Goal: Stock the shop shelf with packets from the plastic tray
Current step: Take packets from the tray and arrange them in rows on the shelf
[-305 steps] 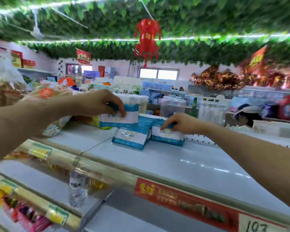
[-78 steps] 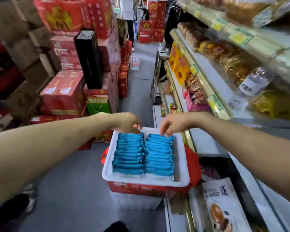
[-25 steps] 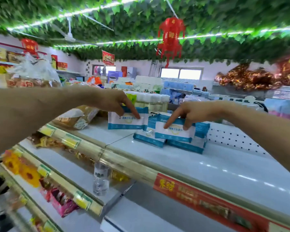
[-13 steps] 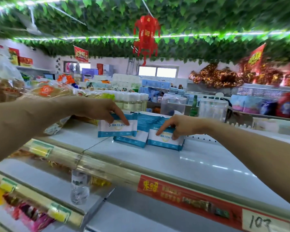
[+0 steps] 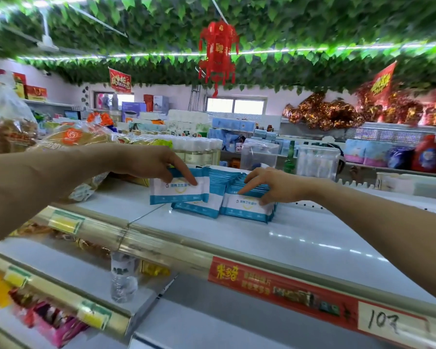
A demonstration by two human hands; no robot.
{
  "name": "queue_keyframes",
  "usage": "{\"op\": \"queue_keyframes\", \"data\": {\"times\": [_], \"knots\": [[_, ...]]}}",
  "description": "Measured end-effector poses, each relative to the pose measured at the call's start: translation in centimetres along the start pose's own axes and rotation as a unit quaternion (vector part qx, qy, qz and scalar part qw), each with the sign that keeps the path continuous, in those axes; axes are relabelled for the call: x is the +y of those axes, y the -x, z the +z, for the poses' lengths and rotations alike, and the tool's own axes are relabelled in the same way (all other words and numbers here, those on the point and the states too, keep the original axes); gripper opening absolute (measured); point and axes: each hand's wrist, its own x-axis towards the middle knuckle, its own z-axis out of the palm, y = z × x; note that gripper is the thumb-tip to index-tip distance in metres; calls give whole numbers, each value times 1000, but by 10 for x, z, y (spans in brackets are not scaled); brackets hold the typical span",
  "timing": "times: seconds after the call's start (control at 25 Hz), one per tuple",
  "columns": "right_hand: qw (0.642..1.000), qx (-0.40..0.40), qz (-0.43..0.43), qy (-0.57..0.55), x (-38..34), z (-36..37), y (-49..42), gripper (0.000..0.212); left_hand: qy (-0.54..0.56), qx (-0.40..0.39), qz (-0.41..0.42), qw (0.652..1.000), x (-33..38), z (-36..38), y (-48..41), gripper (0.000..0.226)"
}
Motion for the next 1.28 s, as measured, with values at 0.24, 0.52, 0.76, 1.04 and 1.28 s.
{"op": "queue_keyframes", "data": {"times": [0.24, 0.52, 0.76, 1.04, 1.28], "knots": [[996, 79, 17, -32, 15, -19, 35, 50, -18, -43, 78, 996, 47, 21, -51, 58], [990, 113, 88, -19, 64, -34, 96, 48, -38, -106, 150, 982, 75, 49, -116, 57], [978, 139, 156, -13, 99, -35, 142, 51, -76, -114, 178, 974, 70, 59, -134, 56], [974, 145, 174, -12, 103, -35, 151, 48, -160, -63, 198, 965, 61, 63, -139, 63], [984, 126, 125, -9, 77, -35, 132, 45, -131, -2, 187, 974, 53, 70, -133, 61]]}}
